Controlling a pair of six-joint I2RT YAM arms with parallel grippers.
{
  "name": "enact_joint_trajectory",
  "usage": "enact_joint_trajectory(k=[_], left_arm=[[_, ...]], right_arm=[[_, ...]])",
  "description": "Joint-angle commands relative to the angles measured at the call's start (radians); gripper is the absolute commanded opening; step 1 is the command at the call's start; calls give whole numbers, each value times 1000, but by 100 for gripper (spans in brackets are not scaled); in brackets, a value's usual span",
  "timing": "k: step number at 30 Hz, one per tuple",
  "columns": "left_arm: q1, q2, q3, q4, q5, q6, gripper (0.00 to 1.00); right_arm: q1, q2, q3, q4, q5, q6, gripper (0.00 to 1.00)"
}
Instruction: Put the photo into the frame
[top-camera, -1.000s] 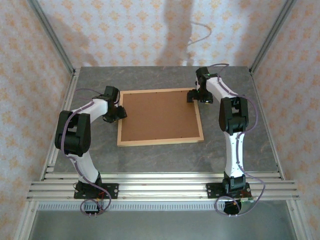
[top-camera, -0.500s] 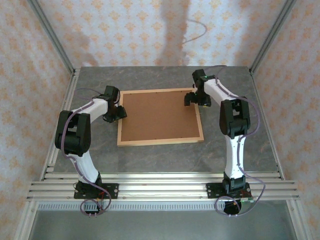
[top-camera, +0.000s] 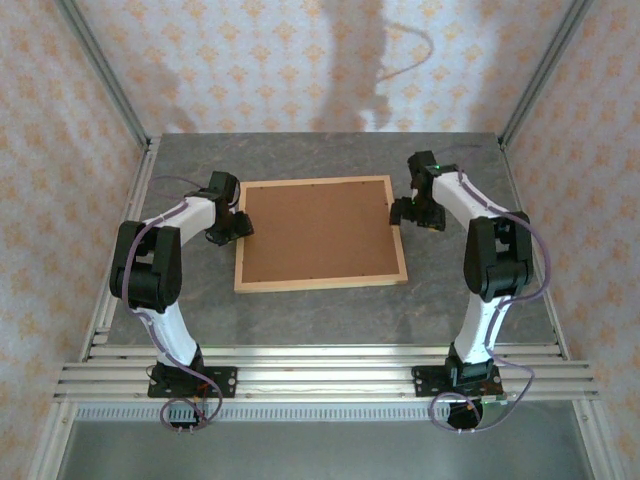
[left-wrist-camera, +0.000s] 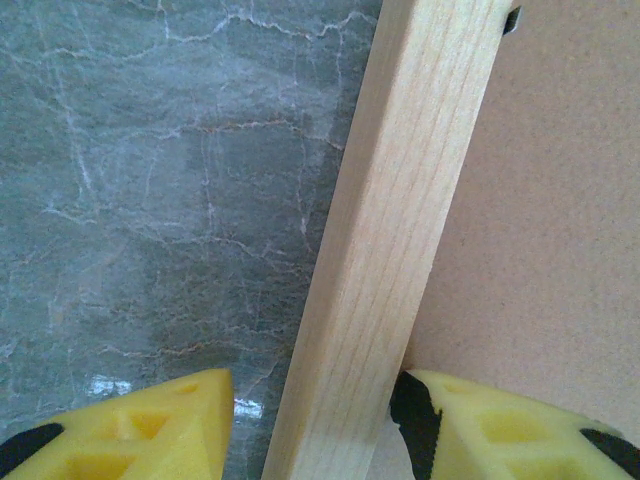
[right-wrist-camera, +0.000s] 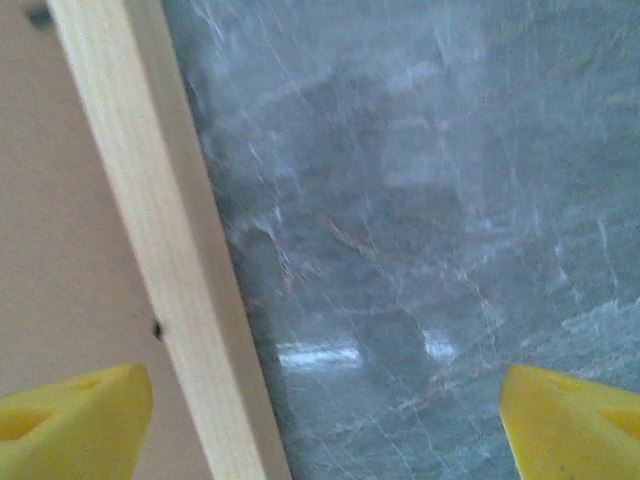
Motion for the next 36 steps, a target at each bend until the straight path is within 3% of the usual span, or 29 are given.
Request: enact_joint_trajectory(k=[1, 28, 36], left_arm=[[3, 30, -4, 5, -8, -17, 51], [1, 23, -35, 19, 8, -17, 49], [-2, 30, -46, 35, 26, -24, 49]], right_arm=[[-4, -44, -47, 21, 24, 8, 90], [-4, 64, -59, 124, 2, -9, 89], [2, 102, -104, 147, -105, 29, 89]])
